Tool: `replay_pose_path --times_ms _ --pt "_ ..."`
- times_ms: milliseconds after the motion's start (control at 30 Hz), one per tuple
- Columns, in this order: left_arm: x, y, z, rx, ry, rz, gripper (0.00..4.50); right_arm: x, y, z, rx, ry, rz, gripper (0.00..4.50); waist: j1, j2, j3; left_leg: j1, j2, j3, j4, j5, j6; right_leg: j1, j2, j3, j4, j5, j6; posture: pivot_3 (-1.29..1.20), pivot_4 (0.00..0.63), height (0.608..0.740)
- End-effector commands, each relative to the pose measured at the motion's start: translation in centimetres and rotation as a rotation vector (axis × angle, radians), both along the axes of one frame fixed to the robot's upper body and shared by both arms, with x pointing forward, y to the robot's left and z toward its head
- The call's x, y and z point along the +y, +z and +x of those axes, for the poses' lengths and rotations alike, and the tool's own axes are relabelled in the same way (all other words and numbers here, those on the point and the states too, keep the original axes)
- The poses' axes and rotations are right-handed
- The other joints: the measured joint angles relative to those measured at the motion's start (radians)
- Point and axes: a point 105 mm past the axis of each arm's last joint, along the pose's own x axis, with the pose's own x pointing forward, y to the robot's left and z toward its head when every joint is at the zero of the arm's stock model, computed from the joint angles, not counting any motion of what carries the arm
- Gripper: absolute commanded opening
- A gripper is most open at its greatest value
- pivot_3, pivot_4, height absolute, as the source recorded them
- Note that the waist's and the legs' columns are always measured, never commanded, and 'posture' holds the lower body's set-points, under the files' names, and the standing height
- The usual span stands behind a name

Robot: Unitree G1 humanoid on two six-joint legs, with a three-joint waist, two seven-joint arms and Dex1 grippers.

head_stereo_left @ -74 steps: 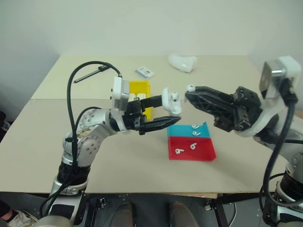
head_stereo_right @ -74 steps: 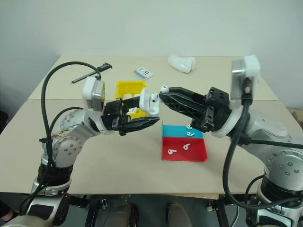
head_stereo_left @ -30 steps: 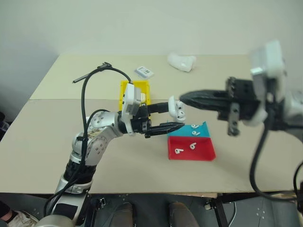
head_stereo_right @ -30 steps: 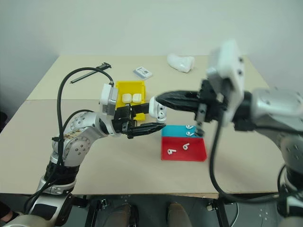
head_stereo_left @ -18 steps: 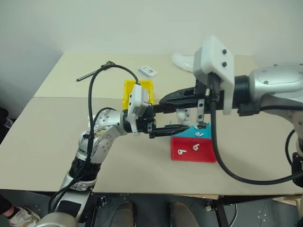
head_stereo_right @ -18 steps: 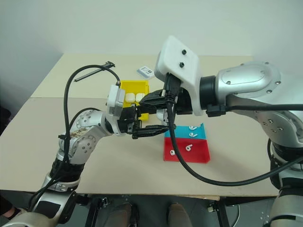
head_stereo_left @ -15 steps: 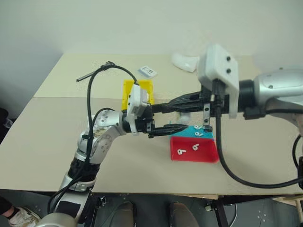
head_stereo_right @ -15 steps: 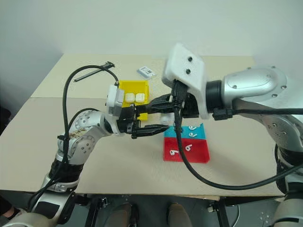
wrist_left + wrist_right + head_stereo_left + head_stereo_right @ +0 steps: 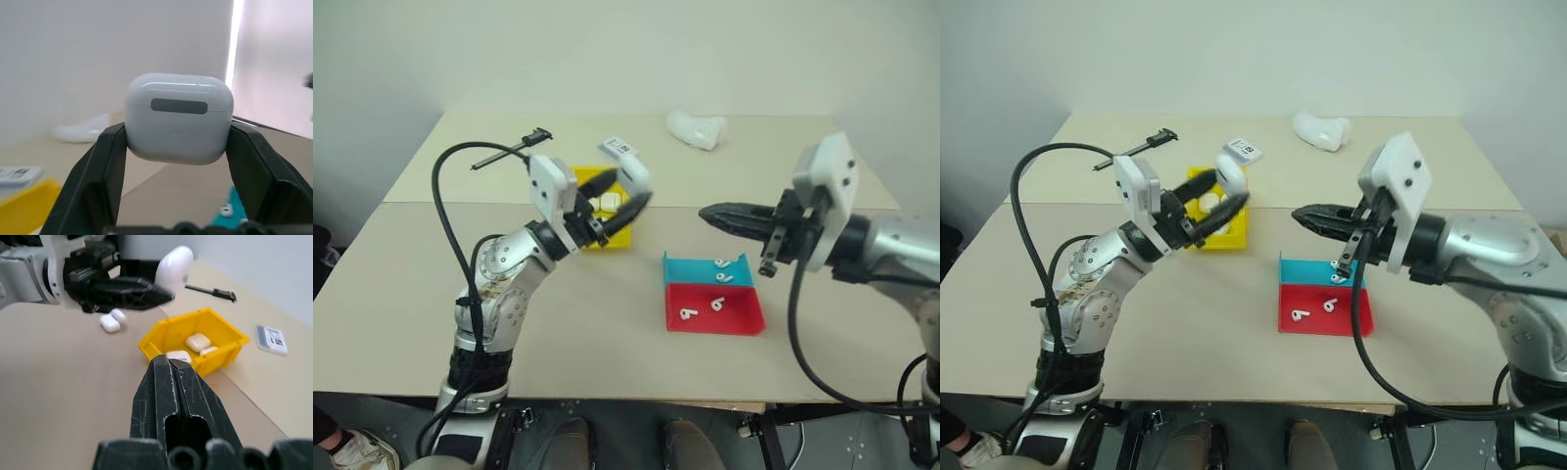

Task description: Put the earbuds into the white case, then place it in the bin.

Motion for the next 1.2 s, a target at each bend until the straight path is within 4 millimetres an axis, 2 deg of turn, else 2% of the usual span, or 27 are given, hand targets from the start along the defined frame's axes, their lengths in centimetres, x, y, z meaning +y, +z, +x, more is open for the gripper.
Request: replay_pose_path --times_ms 33,200,333,400,500,600,700,800,1000,1067,1200 --pt "2.0 0.2 2.9 0.026 0.280 -0.051 2.76 1.2 -0.6 0.3 -0.086 -0.050 -0.074 0.05 -0.001 0.000 0.000 0.000 0.000 0.000 0.000 0.000 0.000 0.000 0.000 0.000 0.000 0.000 0.000 0.00 0.150 0.740" --pt "3.0 -2.7 6.9 0.148 0.544 0.019 2.76 1.9 -1.4 1.0 -0.082 -0.070 -0.122 0.05 -0.003 0.000 0.000 -0.001 0.000 0.000 0.000 0.000 0.000 -0.001 0.001 0.000 -0.001 0.000 0.000 0.00 0.150 0.740" --pt "1.4 -3.9 7.9 0.177 0.496 0.053 2.76 2.1 -1.3 0.9 -0.092 -0.069 -0.119 0.05 -0.002 0.000 0.000 -0.002 -0.001 0.001 0.000 0.000 0.000 -0.002 0.001 0.000 -0.002 0.000 0.000 0.00 0.150 0.740" --pt "0.8 -4.4 8.1 0.192 0.462 0.081 3.50 2.2 -1.2 0.9 -0.096 -0.067 -0.115 0.00 -0.001 0.000 0.000 -0.002 0.000 0.001 0.000 0.000 0.000 -0.002 0.001 0.000 -0.002 0.000 0.000 0.00 0.150 0.740" --pt "0.5 -4.2 7.9 0.167 0.436 0.073 4.38 2.3 -1.2 0.7 -0.095 -0.063 -0.110 0.00 0.000 0.000 0.000 -0.002 -0.001 0.001 0.000 0.000 0.000 -0.002 0.001 0.000 -0.002 0.000 0.000 0.00 0.150 0.740" --pt "1.2 -3.4 7.1 0.128 0.417 0.054 4.48 2.2 -1.3 0.6 -0.090 -0.063 -0.105 0.00 -0.003 0.000 0.000 -0.002 0.000 0.001 0.000 0.000 0.000 -0.002 0.001 0.000 -0.001 0.000 0.000 0.00 0.150 0.740" --pt "2.7 -2.3 5.5 0.083 0.372 0.046 4.48 2.0 -1.4 0.5 -0.090 -0.059 -0.087 0.00 -0.010 0.000 0.000 -0.002 0.000 0.001 0.000 0.000 0.000 -0.002 0.001 0.000 -0.001 0.000 0.000 0.00 0.150 0.740" --pt "4.2 -1.3 2.4 0.075 0.212 0.049 4.48 1.8 -1.3 0.2 -0.141 -0.058 -0.039 0.00 -0.015 0.000 0.000 -0.001 0.001 0.002 -0.001 0.000 -0.001 -0.002 0.001 0.000 0.000 0.000 0.000 0.00 0.150 0.740" --pt "6.3 -1.1 -5.2 0.060 -0.093 0.318 4.48 -0.6 -4.4 0.0 -0.105 -0.083 -0.035 0.00 -0.009 0.000 0.000 0.000 0.001 0.003 -0.001 0.001 -0.003 -0.001 0.000 0.000 0.000 0.000 0.000 0.00 0.150 0.740" --pt "7.0 -1.1 -7.4 0.071 -0.174 0.379 4.48 -1.2 -5.3 -0.6 -0.094 -0.047 -0.062 0.00 -0.004 0.000 0.000 0.001 0.001 0.003 -0.001 0.001 -0.003 0.000 -0.001 -0.001 0.000 0.000 0.000 0.00 0.150 0.740" --pt "8.1 -1.5 -10.3 0.131 -0.260 0.453 4.48 -2.0 -5.8 -2.4 -0.054 0.068 -0.102 0.00 -0.004 0.000 0.000 0.004 0.001 0.003 -0.001 0.001 -0.002 0.001 0.000 -0.001 0.000 0.000 0.000 0.00 0.150 0.740"
